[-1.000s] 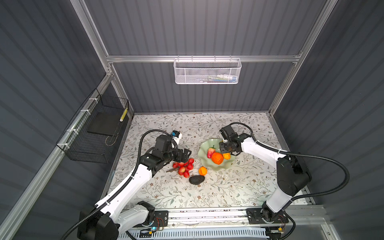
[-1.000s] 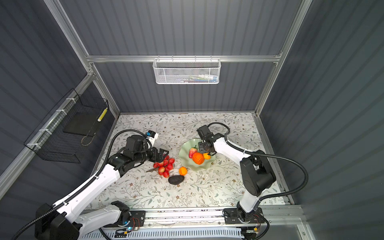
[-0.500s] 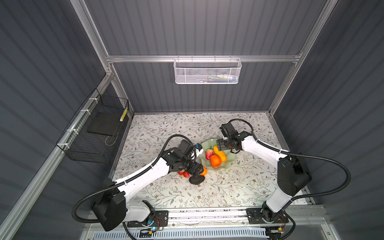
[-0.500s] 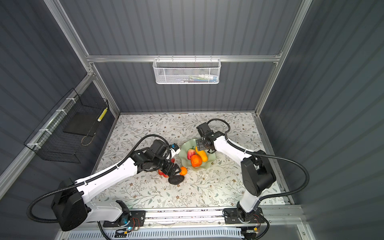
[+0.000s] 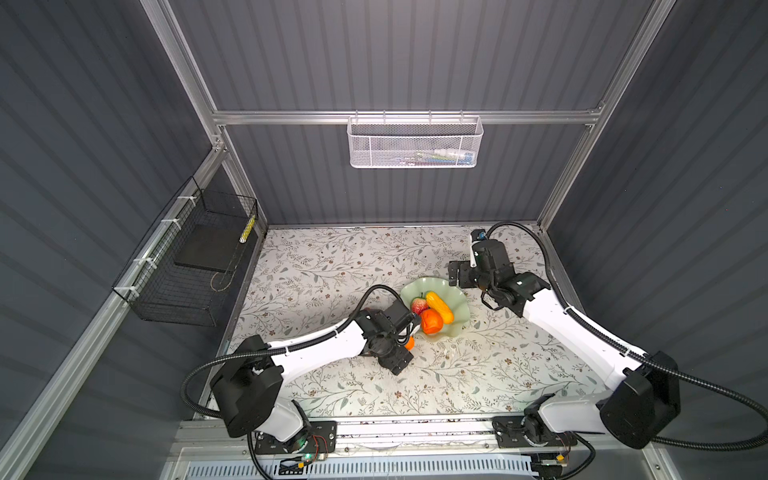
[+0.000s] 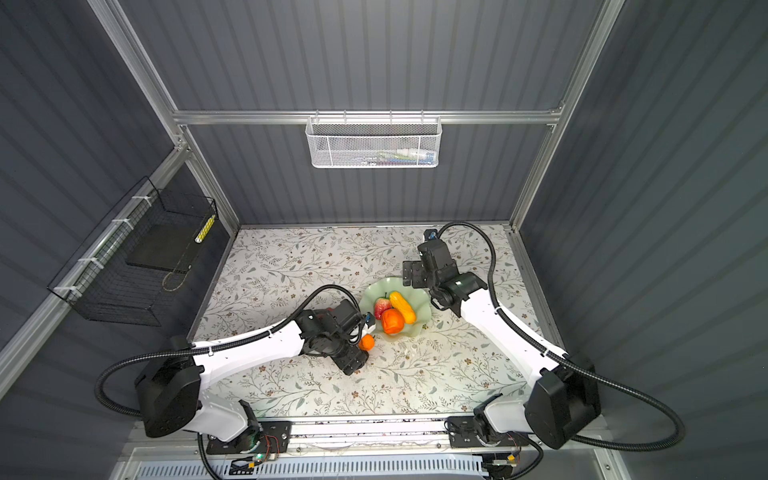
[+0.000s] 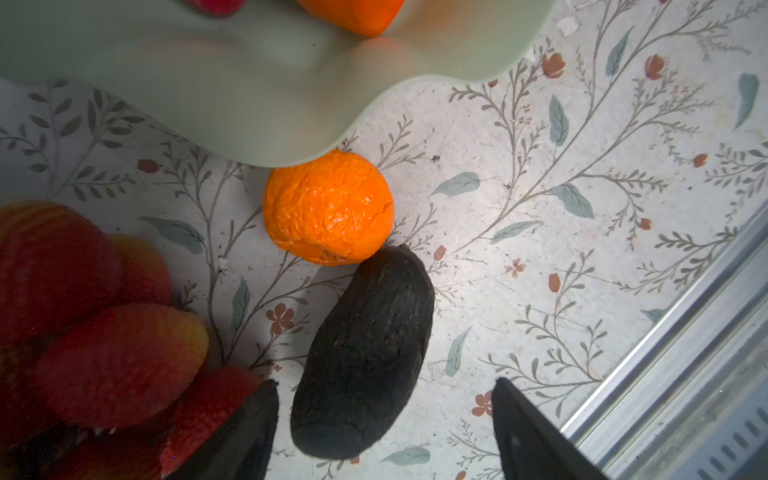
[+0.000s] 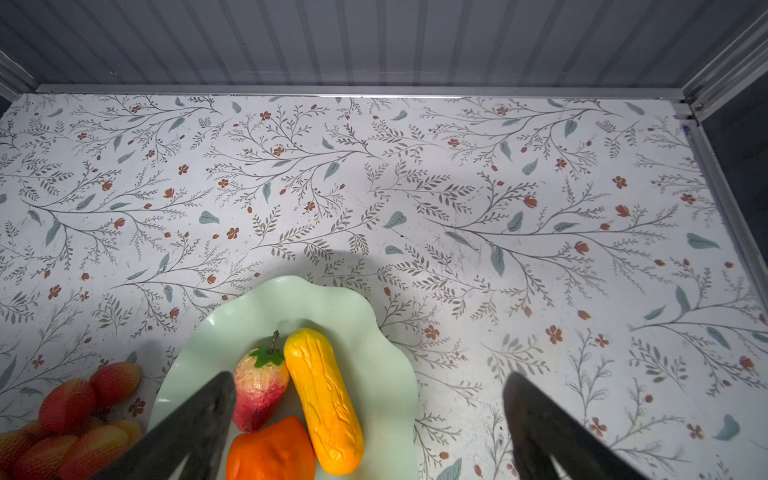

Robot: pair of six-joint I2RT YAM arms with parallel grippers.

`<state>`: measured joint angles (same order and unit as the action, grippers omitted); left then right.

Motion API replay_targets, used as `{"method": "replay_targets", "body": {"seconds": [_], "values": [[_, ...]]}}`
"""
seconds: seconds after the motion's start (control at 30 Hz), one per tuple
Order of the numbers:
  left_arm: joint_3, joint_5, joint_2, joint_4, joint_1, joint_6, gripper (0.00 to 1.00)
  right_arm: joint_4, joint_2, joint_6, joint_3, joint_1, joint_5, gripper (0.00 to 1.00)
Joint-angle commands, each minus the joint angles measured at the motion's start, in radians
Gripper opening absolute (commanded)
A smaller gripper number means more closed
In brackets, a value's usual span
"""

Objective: Place and organize the fake fruits in the fruit bowl
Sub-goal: 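Grasp the dark avocado with the left gripper while the right gripper withdraws, then lift the avocado into the bowl and release it with the left gripper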

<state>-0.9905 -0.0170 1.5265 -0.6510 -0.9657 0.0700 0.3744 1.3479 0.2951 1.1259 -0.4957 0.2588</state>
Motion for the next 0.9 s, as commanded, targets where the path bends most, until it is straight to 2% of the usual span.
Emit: {"method": "replay_targets", "body": {"seconds": [0.0,0.17,0.27,0.33,0.5,0.57,0.67,0.73,0.87], "values": [[-0.036,0.017,0.059,-0.027,-0.011,0.004,0.8,-0.018,-0.022,0.013,-0.02,0.013,0.009,0.99],[-0.053,0.011,0.134,-0.038,-0.022,0.023,0.7,-0.026,-0.034,0.007,-0.034,0.024,0.013,0.99],[-0.055,-0.002,0.139,-0.046,-0.028,0.027,0.58,-0.027,-0.041,0.008,-0.038,0.034,0.009,0.99],[-0.051,-0.018,0.113,-0.052,-0.03,0.032,0.49,-0.033,-0.046,0.011,-0.043,0.041,0.007,0.99],[-0.044,-0.041,-0.034,-0.073,-0.03,0.045,0.39,-0.053,-0.057,0.029,-0.06,0.052,-0.004,0.99],[-0.057,-0.036,-0.096,-0.093,-0.03,0.042,0.38,-0.06,-0.059,0.038,-0.069,0.057,-0.013,0.99],[-0.103,0.043,-0.16,-0.098,-0.029,0.039,0.39,-0.07,-0.064,0.053,-0.078,0.067,-0.027,0.99],[-0.162,0.1,-0.154,-0.1,-0.017,0.032,0.42,-0.069,-0.07,0.063,-0.083,0.073,-0.043,0.99],[-0.262,0.121,-0.066,-0.013,0.029,0.02,0.43,-0.07,-0.087,0.076,-0.098,0.081,-0.056,0.99]]}}
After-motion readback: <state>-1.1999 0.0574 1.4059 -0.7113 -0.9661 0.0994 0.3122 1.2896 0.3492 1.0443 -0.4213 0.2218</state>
